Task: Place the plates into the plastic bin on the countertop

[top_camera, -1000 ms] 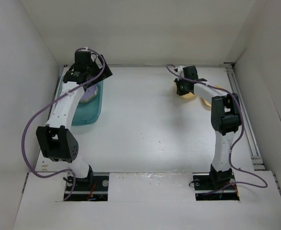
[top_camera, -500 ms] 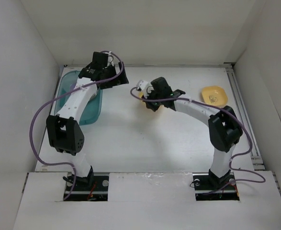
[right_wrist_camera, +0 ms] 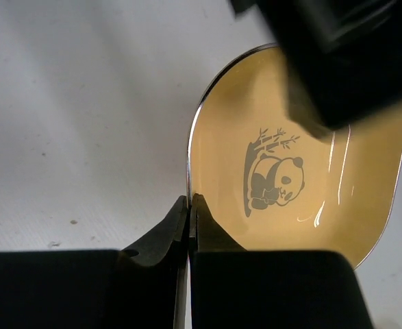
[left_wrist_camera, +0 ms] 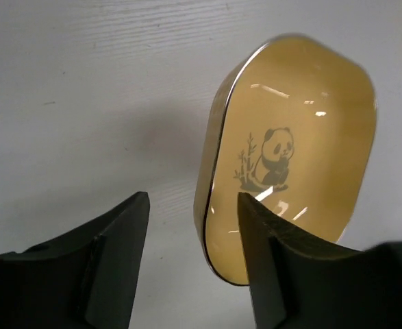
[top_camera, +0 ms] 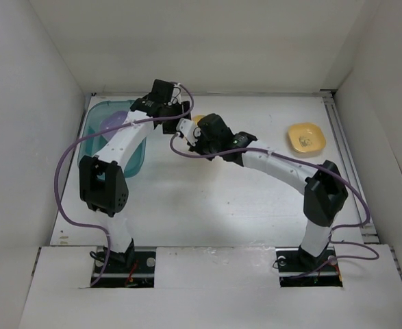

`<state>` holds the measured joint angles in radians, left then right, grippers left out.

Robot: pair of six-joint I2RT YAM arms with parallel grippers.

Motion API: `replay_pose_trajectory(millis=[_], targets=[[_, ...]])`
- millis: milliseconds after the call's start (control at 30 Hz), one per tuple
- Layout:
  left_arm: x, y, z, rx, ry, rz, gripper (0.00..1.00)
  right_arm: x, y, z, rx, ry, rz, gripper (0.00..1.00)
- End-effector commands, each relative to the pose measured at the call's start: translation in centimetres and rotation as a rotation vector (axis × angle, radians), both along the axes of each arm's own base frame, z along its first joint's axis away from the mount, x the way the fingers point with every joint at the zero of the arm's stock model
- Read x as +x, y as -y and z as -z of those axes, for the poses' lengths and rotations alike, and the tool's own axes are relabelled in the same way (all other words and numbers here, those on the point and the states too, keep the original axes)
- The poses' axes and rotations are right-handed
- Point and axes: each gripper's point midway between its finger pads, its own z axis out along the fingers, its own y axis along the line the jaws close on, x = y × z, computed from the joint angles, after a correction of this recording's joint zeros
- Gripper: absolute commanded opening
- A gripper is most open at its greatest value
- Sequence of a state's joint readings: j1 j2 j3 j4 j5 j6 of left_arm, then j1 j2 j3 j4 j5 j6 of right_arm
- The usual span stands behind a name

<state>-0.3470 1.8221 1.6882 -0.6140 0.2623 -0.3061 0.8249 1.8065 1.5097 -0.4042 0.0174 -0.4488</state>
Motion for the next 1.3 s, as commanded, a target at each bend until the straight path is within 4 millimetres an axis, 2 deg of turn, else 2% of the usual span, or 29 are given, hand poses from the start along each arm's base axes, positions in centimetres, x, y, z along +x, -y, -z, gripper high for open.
replay_pose_trajectory(millis=[0, 67, 100, 200, 233, 267, 300, 333, 367, 400, 467, 500, 533, 567, 633, 667, 700, 733, 767, 867, 900, 933, 1000, 1033, 1067, 1100, 1200, 1233, 1267], targets=[[-0.1, 0.8, -1.4, -0.005, 0.029, 0.035, 0.46, 2.1, -0.4, -5.6, 0.037, 0.135, 0.043, 0.00], [0.2, 0.5, -0.9, 0.015, 0.025, 0.009, 0.24, 2.1, 0.0, -6.1, 0.030, 0.149, 0.045, 0.00], [0.2, 0.5, -0.9, 0.015, 0.025, 0.008, 0.19, 1.6, -0.4, -6.6, 0.039, 0.156, 0.033, 0.00], [0.9, 0.1, -0.2, 0.040, 0.019, -0.022, 0.14, 0.3, -0.6, -8.5, 0.077, 0.170, -0.010, 0.00], [1.1, 0.0, -0.5, 0.043, 0.029, -0.028, 0.05, -0.2, -0.7, -8.2, 0.079, 0.170, -0.019, 0.00], [1.2, -0.1, -0.5, 0.042, 0.026, -0.045, 0.00, -0.3, -0.6, -9.4, 0.105, 0.193, -0.018, 0.00], [1.6, -0.4, -0.9, 0.051, 0.041, -0.074, 0.00, -0.4, -0.5, -9.0, 0.099, 0.187, -0.018, 0.07], [1.7, -0.8, -1.5, 0.056, 0.057, -0.099, 0.00, -0.5, -0.1, -8.9, 0.093, 0.191, -0.009, 0.54], [2.2, -1.5, -1.9, 0.054, 0.083, -0.136, 0.00, -0.3, 0.4, -9.3, 0.100, 0.204, 0.019, 0.86], [2.4, -2.3, -3.2, 0.044, 0.114, -0.171, 0.00, -0.2, 0.5, -9.3, 0.116, 0.208, 0.042, 1.00], [3.4, -5.8, -3.9, 0.047, 0.136, -0.303, 0.00, -0.4, 1.5, -8.2, 0.109, 0.199, 0.089, 1.00], [3.6, -7.1, -4.0, 0.059, 0.143, -0.350, 0.00, 0.0, 2.4, -8.8, 0.142, 0.202, 0.136, 1.00], [4.1, -10.0, -4.7, 0.090, 0.174, -0.444, 0.00, 0.2, 3.1, -8.7, 0.152, 0.199, 0.165, 1.00], [4.1, -11.5, -4.8, 0.108, 0.183, -0.497, 0.00, 0.4, 4.5, -7.7, 0.144, 0.186, 0.208, 1.00], [4.5, -14.1, -6.0, 0.095, 0.222, -0.595, 0.00, 0.4, 5.9, -7.9, 0.187, 0.170, 0.260, 1.00], [4.6, -16.4, -5.5, 0.096, 0.214, -0.652, 0.00, 0.7, 6.5, -7.7, 0.202, 0.156, 0.269, 1.00], [4.8, -17.6, -5.7, 0.079, 0.227, -0.693, 0.00, 0.4, 7.3, -6.4, 0.187, 0.134, 0.285, 1.00], [4.7, -19.0, -5.5, 0.065, 0.222, -0.762, 0.00, 0.0, 7.4, -6.5, 0.211, 0.126, 0.288, 1.00], [4.3, -21.6, -4.4, 0.073, 0.205, -0.836, 0.00, 0.3, 7.8, -6.0, 0.212, 0.119, 0.305, 1.00], [4.4, -25.0, -4.9, 0.052, 0.224, -0.942, 0.00, -0.5, 8.4, -4.8, 0.225, 0.081, 0.316, 1.00], [4.4, -26.8, -4.7, 0.047, 0.227, -0.988, 0.00, -0.7, 8.4, -5.1, 0.242, 0.087, 0.306, 1.00], [4.5, -27.7, -4.4, 0.057, 0.227, -1.011, 0.00, -1.1, 8.6, -3.9, 0.228, 0.065, 0.313, 1.00], [4.4, -29.7, -3.6, 0.046, 0.213, -1.074, 0.00, -0.8, 9.0, -4.3, 0.258, 0.072, 0.341, 1.00], [4.4, -30.2, -3.0, 0.046, 0.197, -1.091, 0.00, -0.9, 9.3, -3.7, 0.250, 0.064, 0.355, 1.00], [4.6, -30.2, -2.8, 0.043, 0.206, -1.091, 0.00, -0.7, 9.6, -4.0, 0.265, 0.064, 0.372, 1.00], [4.7, -31.2, -1.7, 0.062, 0.185, -1.126, 0.08, -0.7, 10.0, -3.5, 0.275, 0.044, 0.398, 1.00], [5.1, -31.7, -0.6, 0.065, 0.162, -1.141, 0.31, -0.5, 10.3, -3.8, 0.311, 0.018, 0.400, 1.00], [5.5, -31.5, -0.2, 0.058, 0.144, -1.130, 0.44, -0.3, 10.8, -4.3, 0.320, 0.027, 0.410, 1.00], [5.4, -31.3, 0.0, 0.052, 0.132, -1.121, 0.68, -0.3, 10.8, -4.3, 0.320, 0.027, 0.410, 1.00]])
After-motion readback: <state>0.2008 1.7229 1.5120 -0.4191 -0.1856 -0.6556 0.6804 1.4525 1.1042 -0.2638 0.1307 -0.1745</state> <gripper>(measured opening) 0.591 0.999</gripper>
